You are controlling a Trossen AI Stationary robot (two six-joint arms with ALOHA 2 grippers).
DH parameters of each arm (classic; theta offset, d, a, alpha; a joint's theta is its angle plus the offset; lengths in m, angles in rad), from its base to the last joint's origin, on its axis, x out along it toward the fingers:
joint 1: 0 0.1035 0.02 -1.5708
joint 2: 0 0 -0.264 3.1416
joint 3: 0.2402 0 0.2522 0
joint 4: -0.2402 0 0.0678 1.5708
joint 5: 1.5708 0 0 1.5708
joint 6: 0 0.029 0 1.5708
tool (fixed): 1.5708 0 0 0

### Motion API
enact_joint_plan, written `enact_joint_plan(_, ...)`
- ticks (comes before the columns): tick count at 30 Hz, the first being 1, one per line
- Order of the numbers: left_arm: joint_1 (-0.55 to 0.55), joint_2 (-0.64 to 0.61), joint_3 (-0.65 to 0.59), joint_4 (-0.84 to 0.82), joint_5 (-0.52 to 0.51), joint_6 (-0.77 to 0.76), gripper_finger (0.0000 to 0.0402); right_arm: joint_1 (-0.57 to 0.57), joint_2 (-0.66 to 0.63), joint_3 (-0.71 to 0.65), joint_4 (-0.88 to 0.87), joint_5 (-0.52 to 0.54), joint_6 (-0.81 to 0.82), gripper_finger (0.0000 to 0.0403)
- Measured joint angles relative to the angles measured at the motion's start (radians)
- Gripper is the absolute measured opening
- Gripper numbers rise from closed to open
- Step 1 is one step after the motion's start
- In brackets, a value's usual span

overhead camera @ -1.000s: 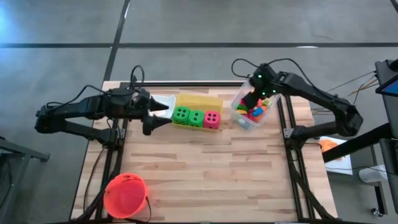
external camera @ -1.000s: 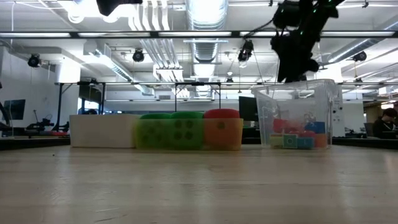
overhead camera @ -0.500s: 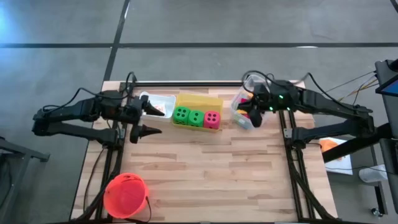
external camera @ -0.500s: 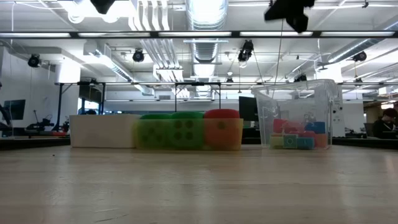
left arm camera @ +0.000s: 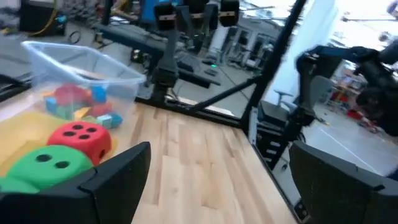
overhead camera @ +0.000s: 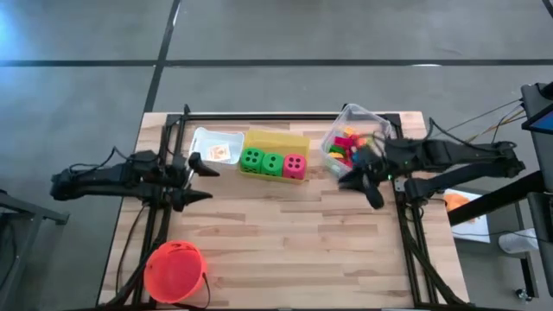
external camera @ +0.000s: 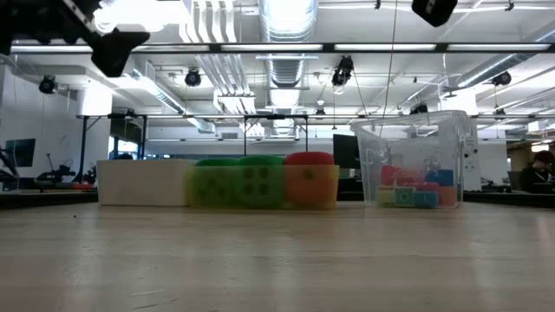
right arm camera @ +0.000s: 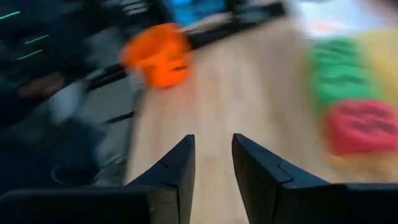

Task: Pick & Place Toys
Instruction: Return to Home Position

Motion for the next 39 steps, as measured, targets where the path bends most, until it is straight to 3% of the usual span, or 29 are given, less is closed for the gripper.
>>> enact_joint_plan(4,0.000,-0.059,-0.068,0.010,0.011,0.006,0.0368,0.057,-0.024,-0.117,0.239,-0.134,-0.075,0.0102)
enact_joint_plan(12,-0.001,-0.158,-0.128,0.006,0.051,0.036,0.0368,0.077,-0.232,-0.391,0.485,-0.125,0.024,0.0102)
enact_joint_plan(17,-0.001,-0.234,-0.167,0.004,0.055,0.048,0.0368,0.094,-0.383,-0.534,0.641,-0.123,-0.024,0.0102)
enact_joint_plan(24,-0.001,-0.326,-0.239,0.012,0.055,0.050,0.0368,0.101,-0.521,-0.679,0.696,-0.142,-0.061,0.0102)
enact_joint_plan(30,-0.001,-0.326,-0.268,0.044,0.055,0.053,0.0368,0.101,-0.654,-0.776,0.714,-0.258,-0.071,0.0102)
enact_joint_plan(37,-0.001,-0.321,-0.319,0.053,0.053,0.146,0.0368,0.101,-0.891,-0.897,0.713,-0.325,-0.073,0.0102)
enact_joint_plan(39,-0.001,-0.299,-0.319,0.055,0.046,0.147,0.0368,0.101,-0.900,-0.919,0.730,-0.345,-0.073,0.0103)
